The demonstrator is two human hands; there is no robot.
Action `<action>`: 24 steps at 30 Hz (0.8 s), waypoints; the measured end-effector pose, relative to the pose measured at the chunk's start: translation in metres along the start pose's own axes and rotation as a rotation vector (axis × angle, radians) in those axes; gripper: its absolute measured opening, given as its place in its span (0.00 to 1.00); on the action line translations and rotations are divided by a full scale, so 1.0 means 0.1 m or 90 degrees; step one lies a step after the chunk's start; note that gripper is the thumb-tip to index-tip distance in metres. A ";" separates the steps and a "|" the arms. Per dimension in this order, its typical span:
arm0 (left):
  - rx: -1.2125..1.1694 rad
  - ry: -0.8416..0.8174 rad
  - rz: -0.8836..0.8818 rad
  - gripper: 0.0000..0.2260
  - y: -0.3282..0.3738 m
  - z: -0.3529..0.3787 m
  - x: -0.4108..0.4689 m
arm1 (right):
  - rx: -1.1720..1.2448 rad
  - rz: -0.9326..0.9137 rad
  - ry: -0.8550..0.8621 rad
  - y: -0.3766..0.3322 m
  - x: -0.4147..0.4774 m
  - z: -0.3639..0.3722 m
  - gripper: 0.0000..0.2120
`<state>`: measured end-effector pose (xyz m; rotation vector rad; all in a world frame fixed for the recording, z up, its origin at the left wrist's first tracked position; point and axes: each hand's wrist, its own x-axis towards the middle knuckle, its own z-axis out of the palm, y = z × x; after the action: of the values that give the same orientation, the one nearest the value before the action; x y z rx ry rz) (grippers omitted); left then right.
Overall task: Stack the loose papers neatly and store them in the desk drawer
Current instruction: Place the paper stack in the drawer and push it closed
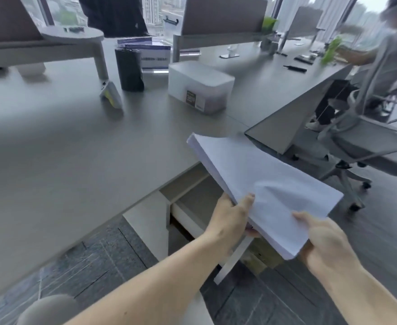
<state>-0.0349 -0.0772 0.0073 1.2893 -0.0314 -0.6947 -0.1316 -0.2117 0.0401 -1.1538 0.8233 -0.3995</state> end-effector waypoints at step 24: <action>0.968 0.140 0.230 0.28 -0.03 -1.09 0.54 | -0.270 0.087 0.081 0.26 0.93 0.67 0.09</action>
<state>0.0500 -0.0099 -0.0480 2.6987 -0.7060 -0.0986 -0.0243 -0.2205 -0.0071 -1.4633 1.1276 -0.1886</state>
